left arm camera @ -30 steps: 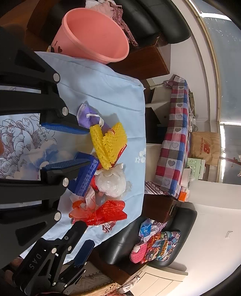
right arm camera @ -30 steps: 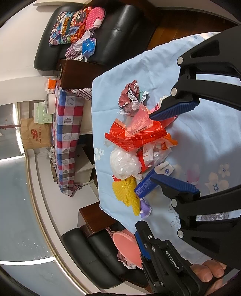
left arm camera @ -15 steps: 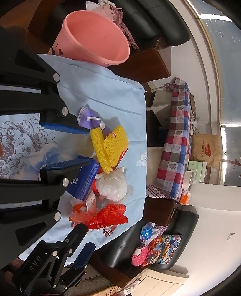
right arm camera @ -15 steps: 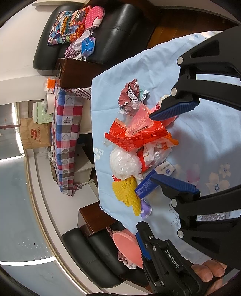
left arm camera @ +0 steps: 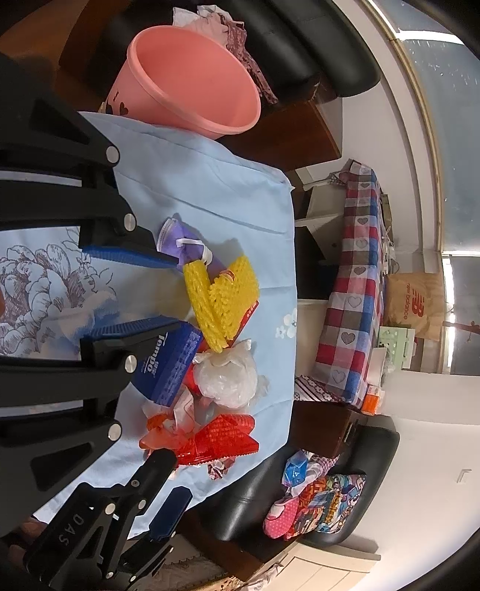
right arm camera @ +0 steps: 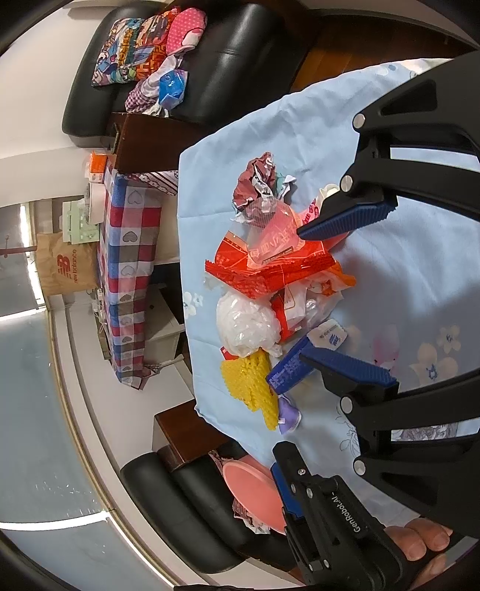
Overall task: Collect trash
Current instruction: 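Move both tools toward the trash pile on the tablecloth, then grasp the yellow foam mesh net with the left tool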
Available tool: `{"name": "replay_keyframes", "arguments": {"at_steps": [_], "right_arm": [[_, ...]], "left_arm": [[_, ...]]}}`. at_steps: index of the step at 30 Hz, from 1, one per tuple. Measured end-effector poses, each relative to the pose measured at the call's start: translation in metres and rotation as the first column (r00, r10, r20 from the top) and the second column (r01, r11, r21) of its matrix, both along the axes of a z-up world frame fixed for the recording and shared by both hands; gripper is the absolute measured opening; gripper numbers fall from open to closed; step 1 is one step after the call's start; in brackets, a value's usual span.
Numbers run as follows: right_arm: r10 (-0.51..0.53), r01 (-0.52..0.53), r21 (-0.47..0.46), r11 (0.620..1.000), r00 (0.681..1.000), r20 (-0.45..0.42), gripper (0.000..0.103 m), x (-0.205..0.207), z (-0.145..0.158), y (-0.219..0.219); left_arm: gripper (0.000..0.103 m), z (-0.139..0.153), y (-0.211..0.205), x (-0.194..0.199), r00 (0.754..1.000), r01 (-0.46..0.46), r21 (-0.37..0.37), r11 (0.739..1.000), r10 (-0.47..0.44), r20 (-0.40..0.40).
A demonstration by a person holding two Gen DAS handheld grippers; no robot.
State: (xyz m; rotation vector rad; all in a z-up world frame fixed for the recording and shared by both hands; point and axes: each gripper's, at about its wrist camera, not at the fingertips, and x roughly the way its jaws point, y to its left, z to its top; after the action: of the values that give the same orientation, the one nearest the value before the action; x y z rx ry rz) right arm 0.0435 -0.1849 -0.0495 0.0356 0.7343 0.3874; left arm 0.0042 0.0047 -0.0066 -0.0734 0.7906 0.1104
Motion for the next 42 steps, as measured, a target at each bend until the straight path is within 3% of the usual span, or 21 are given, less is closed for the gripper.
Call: {"name": "replay_keyframes", "arguments": {"at_steps": [28, 37, 42], "right_arm": [[0.012, -0.012, -0.001, 1.000, 1.000, 0.007, 0.061, 0.005, 0.001, 0.003], [0.016, -0.016, 0.005, 1.000, 1.000, 0.009, 0.061, 0.008, -0.001, 0.002], [0.016, -0.016, 0.010, 1.000, 1.000, 0.009, 0.061, 0.011, -0.003, -0.001]], "left_arm": [[0.028, -0.005, 0.011, 0.007, 0.997, -0.076, 0.043, 0.996, 0.077, -0.018], [0.036, -0.006, 0.032, 0.009, 0.994, -0.103, -0.064, 0.993, 0.101, -0.040], [0.036, 0.000, 0.035, 0.011, 0.998, -0.060, -0.104, 0.993, 0.059, -0.018]]}}
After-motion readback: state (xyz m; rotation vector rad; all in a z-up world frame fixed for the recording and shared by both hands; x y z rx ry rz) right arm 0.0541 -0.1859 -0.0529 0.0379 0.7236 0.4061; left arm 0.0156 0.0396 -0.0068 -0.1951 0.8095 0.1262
